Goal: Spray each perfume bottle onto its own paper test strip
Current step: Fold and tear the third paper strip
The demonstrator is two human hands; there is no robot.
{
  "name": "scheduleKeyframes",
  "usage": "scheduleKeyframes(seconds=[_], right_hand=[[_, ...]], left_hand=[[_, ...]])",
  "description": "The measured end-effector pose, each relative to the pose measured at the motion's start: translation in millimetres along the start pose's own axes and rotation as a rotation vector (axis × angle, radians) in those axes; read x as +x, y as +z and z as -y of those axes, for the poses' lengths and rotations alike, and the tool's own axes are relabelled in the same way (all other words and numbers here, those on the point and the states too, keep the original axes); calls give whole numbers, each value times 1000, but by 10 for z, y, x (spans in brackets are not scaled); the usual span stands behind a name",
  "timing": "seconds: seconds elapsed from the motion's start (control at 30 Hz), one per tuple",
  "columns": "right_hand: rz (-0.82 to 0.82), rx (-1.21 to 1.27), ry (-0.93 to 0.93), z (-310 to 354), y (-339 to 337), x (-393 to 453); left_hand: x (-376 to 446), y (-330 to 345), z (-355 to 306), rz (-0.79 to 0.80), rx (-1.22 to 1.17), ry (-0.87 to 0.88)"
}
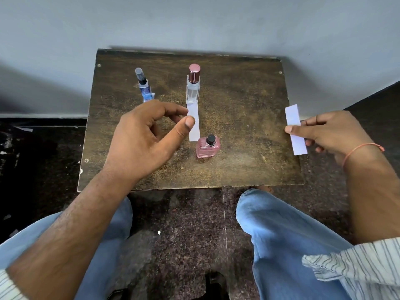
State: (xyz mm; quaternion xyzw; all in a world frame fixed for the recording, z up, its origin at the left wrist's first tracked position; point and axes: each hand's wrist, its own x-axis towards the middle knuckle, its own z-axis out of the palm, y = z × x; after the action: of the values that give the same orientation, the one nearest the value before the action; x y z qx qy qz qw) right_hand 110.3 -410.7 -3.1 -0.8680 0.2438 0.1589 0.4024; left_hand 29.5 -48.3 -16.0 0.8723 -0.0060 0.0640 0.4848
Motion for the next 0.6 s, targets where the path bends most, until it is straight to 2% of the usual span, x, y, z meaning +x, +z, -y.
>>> scheduleKeyframes(seconds=[0.1, 0.2, 0.37, 0.6], right_hand=[[-35, 86, -39, 65, 3, -34], [21, 236, -49, 204, 65, -146], [174, 431, -85, 456, 320, -359], [433, 502, -173, 779, 584, -672]], left_hand=[[3, 8, 4, -8, -9, -32], [-1, 17, 4, -31, -59, -68], [14, 23, 38, -20, -199, -107], [57, 56, 64, 32, -319, -83]])
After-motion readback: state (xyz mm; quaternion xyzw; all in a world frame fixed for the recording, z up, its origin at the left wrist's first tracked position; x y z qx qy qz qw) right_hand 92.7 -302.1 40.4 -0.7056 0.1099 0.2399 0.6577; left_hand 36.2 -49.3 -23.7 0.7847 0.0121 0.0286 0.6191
